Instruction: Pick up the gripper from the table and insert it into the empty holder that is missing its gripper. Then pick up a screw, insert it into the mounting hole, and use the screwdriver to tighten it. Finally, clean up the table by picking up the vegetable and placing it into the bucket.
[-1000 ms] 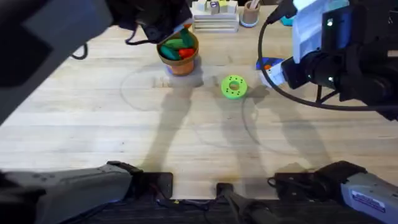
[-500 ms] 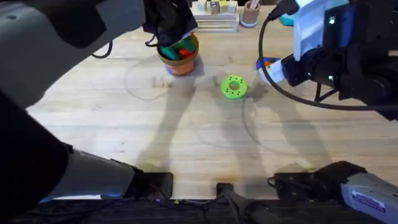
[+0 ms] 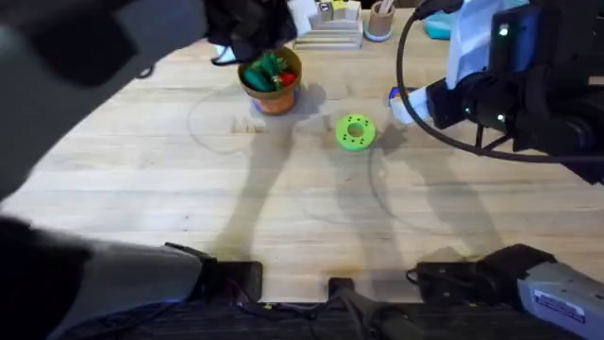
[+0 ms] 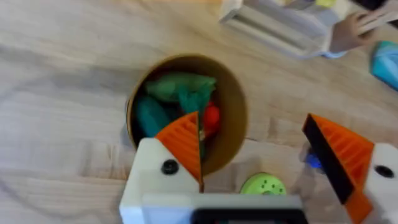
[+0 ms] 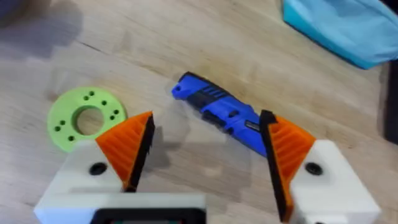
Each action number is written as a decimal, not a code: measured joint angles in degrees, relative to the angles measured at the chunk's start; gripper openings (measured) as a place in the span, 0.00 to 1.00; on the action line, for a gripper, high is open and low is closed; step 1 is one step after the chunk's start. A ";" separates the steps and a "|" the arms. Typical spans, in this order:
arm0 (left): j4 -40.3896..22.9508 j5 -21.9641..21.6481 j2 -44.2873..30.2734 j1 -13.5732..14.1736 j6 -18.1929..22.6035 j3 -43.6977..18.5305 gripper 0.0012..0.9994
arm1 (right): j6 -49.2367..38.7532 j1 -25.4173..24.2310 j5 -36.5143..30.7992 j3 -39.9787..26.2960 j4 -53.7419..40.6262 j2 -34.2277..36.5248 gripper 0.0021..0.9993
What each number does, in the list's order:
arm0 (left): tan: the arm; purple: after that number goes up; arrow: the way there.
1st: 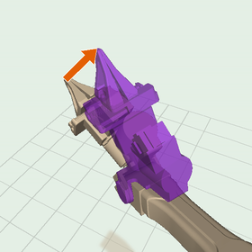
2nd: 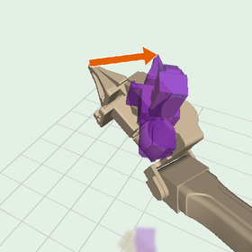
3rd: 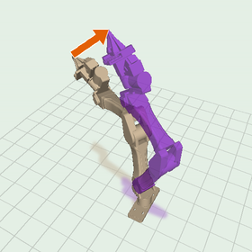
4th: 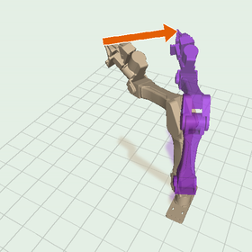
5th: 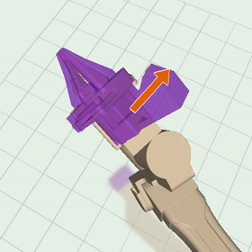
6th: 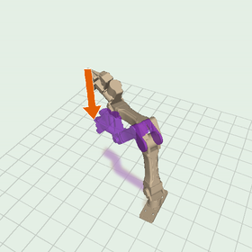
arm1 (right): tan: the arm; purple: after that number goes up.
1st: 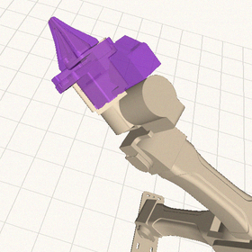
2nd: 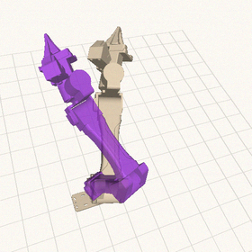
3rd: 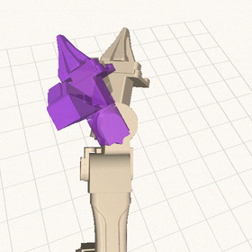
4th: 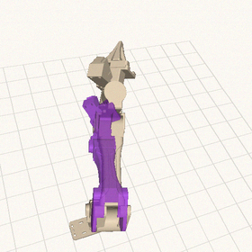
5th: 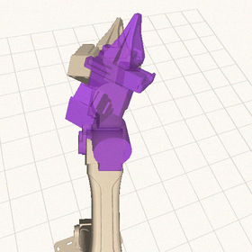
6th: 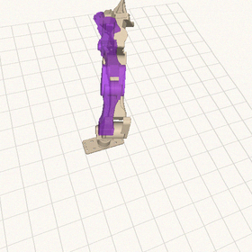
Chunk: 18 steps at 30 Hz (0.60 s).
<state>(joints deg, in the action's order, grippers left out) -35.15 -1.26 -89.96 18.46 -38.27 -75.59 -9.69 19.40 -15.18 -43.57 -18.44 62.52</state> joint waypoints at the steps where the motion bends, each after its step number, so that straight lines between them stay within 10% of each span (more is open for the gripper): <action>1: 0.06 -0.01 1.55 0.00 1.12 0.00 1.00 | 0.59 0.47 0.03 0.00 -0.32 -0.15 0.99; 18: -17.42 -0.07 28.62 0.00 38.98 0.00 0.99 | 8.68 5.88 5.48 -23.55 -32.82 -4.44 0.99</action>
<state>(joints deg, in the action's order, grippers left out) -52.57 -1.32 -61.33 18.46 0.71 -75.59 -1.00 25.28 -9.70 -67.12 -51.26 58.08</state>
